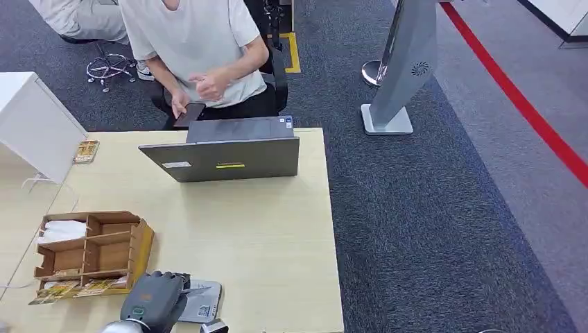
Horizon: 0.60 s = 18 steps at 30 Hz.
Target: Pass the card to the sensor for recognition and then transmit it.
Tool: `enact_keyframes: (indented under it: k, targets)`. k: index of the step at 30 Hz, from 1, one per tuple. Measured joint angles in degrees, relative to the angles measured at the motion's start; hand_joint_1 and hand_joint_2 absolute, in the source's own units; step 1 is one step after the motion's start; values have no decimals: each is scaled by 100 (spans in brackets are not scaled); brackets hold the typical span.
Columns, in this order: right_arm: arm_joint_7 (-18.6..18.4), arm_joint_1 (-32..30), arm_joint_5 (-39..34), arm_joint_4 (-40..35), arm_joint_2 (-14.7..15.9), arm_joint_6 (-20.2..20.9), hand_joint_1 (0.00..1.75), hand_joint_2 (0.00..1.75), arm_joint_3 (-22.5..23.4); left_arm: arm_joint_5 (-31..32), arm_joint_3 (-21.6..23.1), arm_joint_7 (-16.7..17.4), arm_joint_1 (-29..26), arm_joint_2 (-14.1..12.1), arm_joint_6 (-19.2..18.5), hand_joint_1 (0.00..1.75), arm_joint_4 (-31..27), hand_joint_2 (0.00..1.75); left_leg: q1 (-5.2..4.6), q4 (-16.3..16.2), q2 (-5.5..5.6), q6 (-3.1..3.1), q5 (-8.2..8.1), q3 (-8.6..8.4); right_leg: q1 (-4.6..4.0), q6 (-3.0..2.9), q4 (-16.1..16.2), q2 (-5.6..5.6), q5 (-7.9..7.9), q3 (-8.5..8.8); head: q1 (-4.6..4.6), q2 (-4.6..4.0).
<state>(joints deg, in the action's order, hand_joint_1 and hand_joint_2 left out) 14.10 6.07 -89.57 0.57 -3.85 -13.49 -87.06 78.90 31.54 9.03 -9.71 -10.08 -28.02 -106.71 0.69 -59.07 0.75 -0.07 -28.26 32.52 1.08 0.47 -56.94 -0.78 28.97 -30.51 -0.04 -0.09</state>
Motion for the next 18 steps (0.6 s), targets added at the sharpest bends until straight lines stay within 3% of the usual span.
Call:
enact_keyframes:
  k: [3, 5, 8, 12, 16, 17, 18]
  targets:
    - [0, 0, 0, 0, 0, 2, 0, 0, 0, 46, 4, 0, 2, -2, 53, 175, 0, 175, 0, 0, 0, 0, 0, 0, 0, 0, 0, 0, 0, 0, 0, 0]
    - [26, -5, 2, 0, 0, 7, 0, 0, 0, 160, 11, -26, 15, -2, 302, 175, -2, 175, 0, 0, 0, 0, 0, 0, 0, 0, 0, 0, 0, -2, 0, 0]
    - [61, -17, 13, 0, 0, 11, 0, 0, -2, 306, 18, -210, 140, -4, 906, 175, -42, 175, 0, -1, 3, 0, 0, 1, 0, 0, 0, 3, 0, -2, 0, 0]
    - [190, -118, 196, 0, -55, -24, 0, 0, -63, 703, 17, -575, 549, 144, 2147, 175, -663, 175, 1, -2, 17, -2, 4, 7, -1, -2, -1, 19, -2, 0, 2, 0]
    - [210, -155, 549, 0, -109, -55, 0, 0, -142, 894, -85, -491, 1053, 404, 2110, 175, -1138, 175, 0, -3, 15, -1, 5, 5, 0, -3, 0, 15, -5, -4, 0, 0]
    - [197, -161, 601, 0, -114, -81, 0, 0, -146, 898, -127, -318, 1221, 420, 2002, 175, -1180, 175, 0, -4, 16, -2, 5, 0, 0, -2, 3, 17, -4, -19, -2, 0]
    - [151, -162, 590, 0, -122, -94, 0, 0, -146, 898, -118, 67, 1561, 348, 1718, 175, -1148, 175, 3, -6, 25, 7, 15, 9, -2, -2, 1, 31, -4, -17, -4, 0]
